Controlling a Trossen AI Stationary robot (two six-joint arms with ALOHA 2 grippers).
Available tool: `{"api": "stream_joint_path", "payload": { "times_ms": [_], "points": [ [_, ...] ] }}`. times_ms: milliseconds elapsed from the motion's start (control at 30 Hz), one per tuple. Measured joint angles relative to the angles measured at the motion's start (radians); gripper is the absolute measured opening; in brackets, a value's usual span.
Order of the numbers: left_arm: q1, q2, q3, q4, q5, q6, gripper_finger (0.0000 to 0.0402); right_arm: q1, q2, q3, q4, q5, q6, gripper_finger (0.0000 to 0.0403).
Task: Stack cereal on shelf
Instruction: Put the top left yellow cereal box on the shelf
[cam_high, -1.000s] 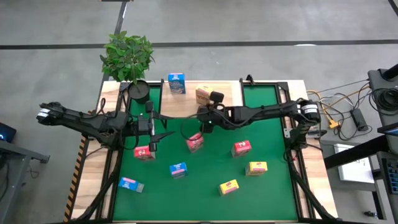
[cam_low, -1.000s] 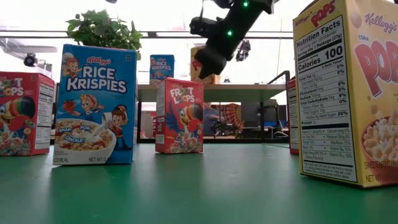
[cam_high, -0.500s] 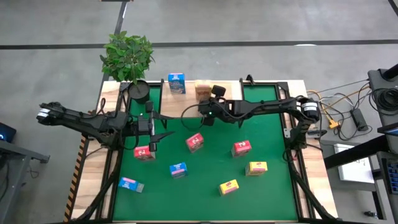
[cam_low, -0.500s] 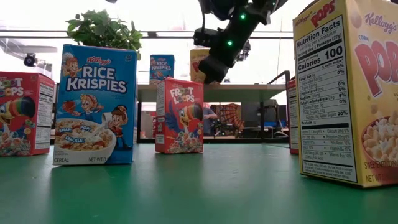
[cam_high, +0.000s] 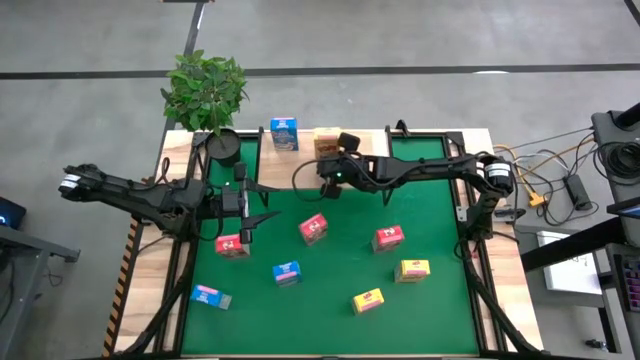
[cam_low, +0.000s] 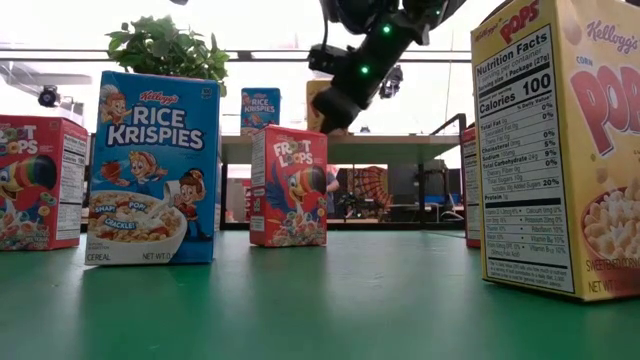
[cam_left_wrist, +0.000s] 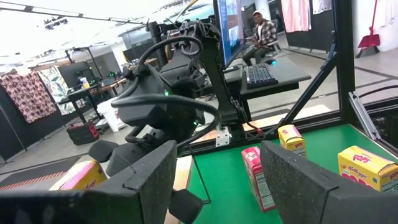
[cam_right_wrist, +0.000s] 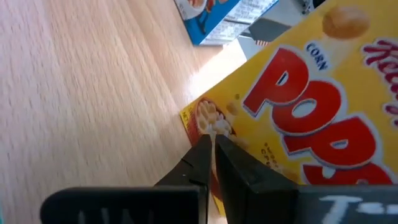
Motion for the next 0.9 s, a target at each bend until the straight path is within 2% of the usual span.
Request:
{"api": "stream_joint_path", "payload": {
  "times_ms": [900],
  "points": [
    [0.000, 0.000, 0.000, 0.001, 0.000, 0.007, 0.0215, -0.079, 0.005, -0.002, 0.041, -0.017, -0.074, 0.0013]
  ]
}}
